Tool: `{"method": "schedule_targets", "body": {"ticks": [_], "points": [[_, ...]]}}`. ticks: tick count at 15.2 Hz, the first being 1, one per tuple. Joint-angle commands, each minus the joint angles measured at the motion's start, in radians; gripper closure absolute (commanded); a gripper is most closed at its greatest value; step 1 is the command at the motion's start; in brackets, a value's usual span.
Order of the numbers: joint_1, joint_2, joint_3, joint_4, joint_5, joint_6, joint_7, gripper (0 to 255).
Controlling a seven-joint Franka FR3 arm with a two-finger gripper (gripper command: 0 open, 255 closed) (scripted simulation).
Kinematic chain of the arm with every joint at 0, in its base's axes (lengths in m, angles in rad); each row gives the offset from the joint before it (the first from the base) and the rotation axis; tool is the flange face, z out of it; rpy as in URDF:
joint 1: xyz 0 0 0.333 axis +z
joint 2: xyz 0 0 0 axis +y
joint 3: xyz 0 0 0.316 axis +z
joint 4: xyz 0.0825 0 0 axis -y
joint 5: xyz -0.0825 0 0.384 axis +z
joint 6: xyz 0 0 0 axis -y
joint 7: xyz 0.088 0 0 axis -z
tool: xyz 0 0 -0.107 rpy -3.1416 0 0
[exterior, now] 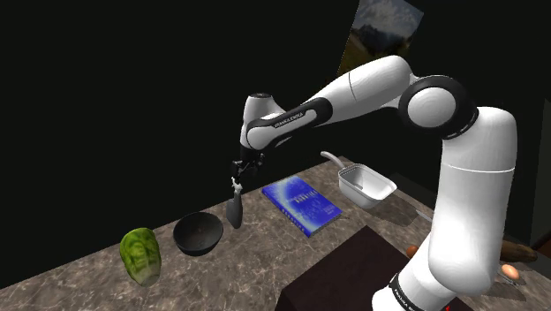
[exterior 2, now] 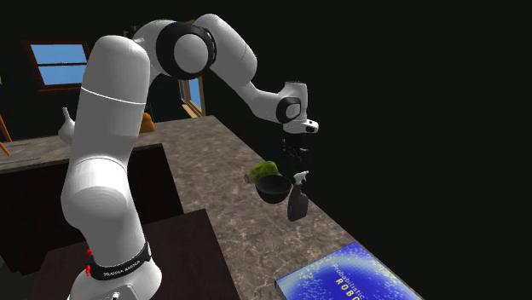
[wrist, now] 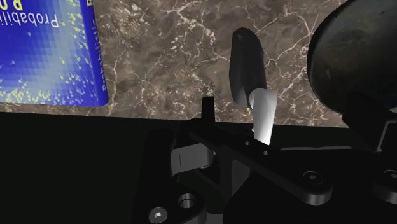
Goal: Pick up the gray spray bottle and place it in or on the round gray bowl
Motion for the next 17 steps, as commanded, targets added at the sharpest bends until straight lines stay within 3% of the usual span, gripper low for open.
{"method": "schedule_targets", "body": {"ticks": [1,2,10,17], "points": [[0.013,0.088,-0.009,0.082,-0.020,0.007,0.015,0],[0.022,0.128,-0.014,0.125,-0.028,0.006,0.022,0],[0.029,0.199,-0.025,0.125,-0.042,0.076,0.031,0],[0.029,0.199,-0.025,0.125,-0.042,0.076,0.031,0]]}}
